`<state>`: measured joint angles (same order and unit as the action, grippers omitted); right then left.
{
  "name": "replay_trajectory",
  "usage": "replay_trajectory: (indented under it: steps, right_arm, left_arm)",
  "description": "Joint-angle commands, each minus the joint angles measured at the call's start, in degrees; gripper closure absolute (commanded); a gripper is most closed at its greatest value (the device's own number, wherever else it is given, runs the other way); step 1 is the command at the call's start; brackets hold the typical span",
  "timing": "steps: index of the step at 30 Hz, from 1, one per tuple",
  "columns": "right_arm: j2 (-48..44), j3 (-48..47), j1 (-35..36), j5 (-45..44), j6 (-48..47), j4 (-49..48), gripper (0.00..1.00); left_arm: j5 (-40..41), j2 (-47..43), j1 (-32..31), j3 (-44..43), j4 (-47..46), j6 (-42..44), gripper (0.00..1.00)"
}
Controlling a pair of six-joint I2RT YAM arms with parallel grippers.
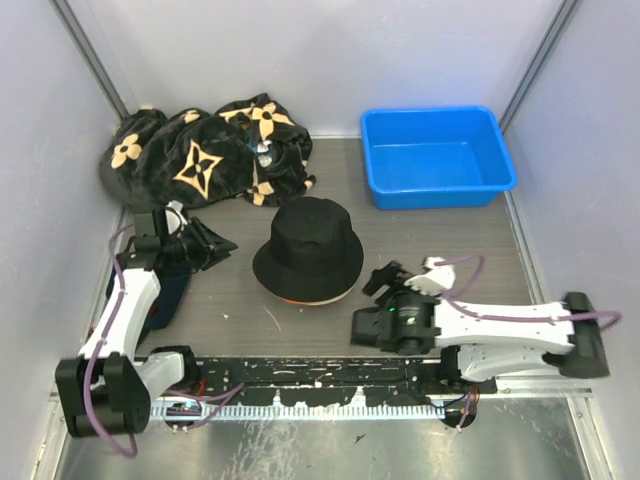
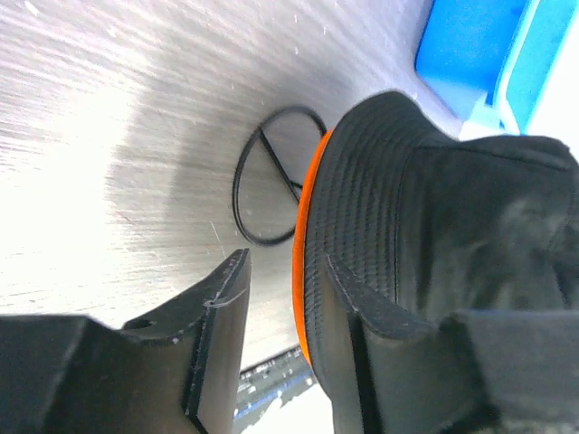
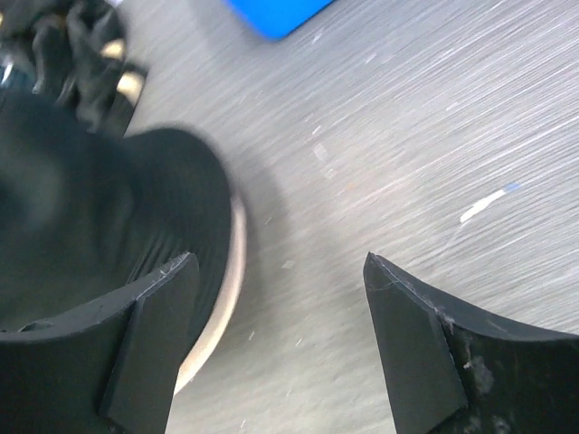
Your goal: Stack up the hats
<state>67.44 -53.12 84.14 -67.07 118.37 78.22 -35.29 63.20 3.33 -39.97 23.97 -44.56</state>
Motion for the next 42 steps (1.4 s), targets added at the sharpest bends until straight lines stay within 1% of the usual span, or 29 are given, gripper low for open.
replay_trajectory:
  steps: [1,3,5,6,10,11,12,14,15,16,18,19,22,24,25,27,30,33,34,35,37,38,40,42]
  right_arm:
    - [-13.8,4.2,-9.5,-3.9,-11.2,-0.4,0.20]
    - [-17.5,5.6,-15.2,-4.2,-28.4,-10.8,0.19]
    - [-18.3,7.2,-21.0,-1.5,-51.9,-23.3,0.17]
    - [-17.8,7.8,-23.9,-0.2,-58.1,-27.4,0.15]
    - [-14.4,10.9,-32.7,5.1,-75.1,-41.0,0.05]
    - [-14.0,12.3,-35.3,7.8,-79.1,-45.4,0.04]
    - [-13.9,13.6,-38.4,11.0,-81.7,-49.2,0.04]
    - [-15.4,17.8,-45.0,17.6,-86.8,-57.5,0.02]
    - [-16.9,19.7,-48.6,21.1,-88.4,-62.5,0.02]
    - [-17.5,21.8,-52.2,25.5,-90.3,-65.2,0.01]
    - [-17.4,24.8,-61.2,33.4,-93.5,-72.3,0.00]
    - [-16.8,26.2,-64.3,37.3,-95.1,-75.6,0.00]
    - [-14.4,29.1,-71.1,47.1,-99.6,-84.2,0.00]
    - [-12.4,30.5,-75.1,56.2,-99.6,-90.2,0.00]
    - [-11.0,31.0,-76.1,59.9,-99.5,-92.8,0.00]
    - [-7.9,30.6,-76.2,60.4,-99.7,-94.9,0.00]
    - [-2.8,27.2,-76.2,59.6,-100.9,-93.8,0.00]
    - [-0.8,25.9,-76.2,59.5,-101.3,-93.8,0.00]
    - [-0.9,25.9,-76.3,59.0,-101.5,-93.8,0.00]
    - [-1.1,25.9,-76.2,58.5,-101.7,-93.8,0.00]
    - [-1.3,25.5,-76.2,58.1,-101.7,-93.7,0.00]
    - [-1.2,25.3,-76.2,58.2,-101.8,-93.6,0.00]
    - [-0.7,24.3,-76.2,58.4,-102.1,-92.8,0.00]
    - [-0.6,23.8,-76.2,58.5,-102.1,-92.9,0.00]
  left_arm:
    - [13.2,-4.7,0.4,-3.9,7.4,3.0,0.53]
    - [14.6,-2.8,0.7,-4.8,8.8,3.8,0.50]
    - [14.7,-1.4,0.8,-4.9,7.5,3.5,0.48]
    - [14.7,-1.3,0.7,-4.7,6.7,3.2,0.47]
    - [16.5,-1.3,0.7,-5.4,4.0,2.8,0.38]
    - [17.1,-1.1,0.8,-6.1,3.8,3.2,0.07]
    - [17.8,-0.8,0.7,-6.9,3.6,3.8,0.01]
    - [19.5,0.3,0.7,-8.9,3.8,4.9,0.02]
    - [19.9,0.9,0.8,-10.0,3.9,5.2,0.02]
    - [20.1,1.7,0.8,-10.8,3.4,5.4,0.02]
    - [20.8,3.0,0.8,-12.4,2.3,5.8,0.02]
    - [21.3,3.7,0.8,-13.1,1.8,6.1,0.02]
    - [22.8,5.8,0.7,-14.2,0.2,7.4,0.02]
    - [23.5,7.2,0.8,-14.3,-1.6,8.0,0.02]
    - [23.6,8.2,0.8,-14.5,-2.1,8.3,0.02]
    - [23.1,11.3,0.6,-15.4,-2.8,9.4,0.02]
    - [23.2,15.6,0.5,-17.9,-2.7,12.2,0.02]
    - [15.9,19.7,0.6,-18.7,-7.0,19.0,0.02]
    - [15.0,20.9,0.6,-19.0,-7.8,22.3,0.02]
    - [16.9,21.9,0.6,-19.0,-7.8,24.8,0.02]
    - [24.0,24.3,1.1,-18.8,-7.2,24.3,0.02]
    - [24.7,25.5,1.3,-18.0,-9.6,25.4,0.02]
    - [23.1,28.1,1.4,-16.9,-12.6,30.4,0.02]
    - [25.3,28.9,1.6,-14.7,-16.3,32.5,0.02]
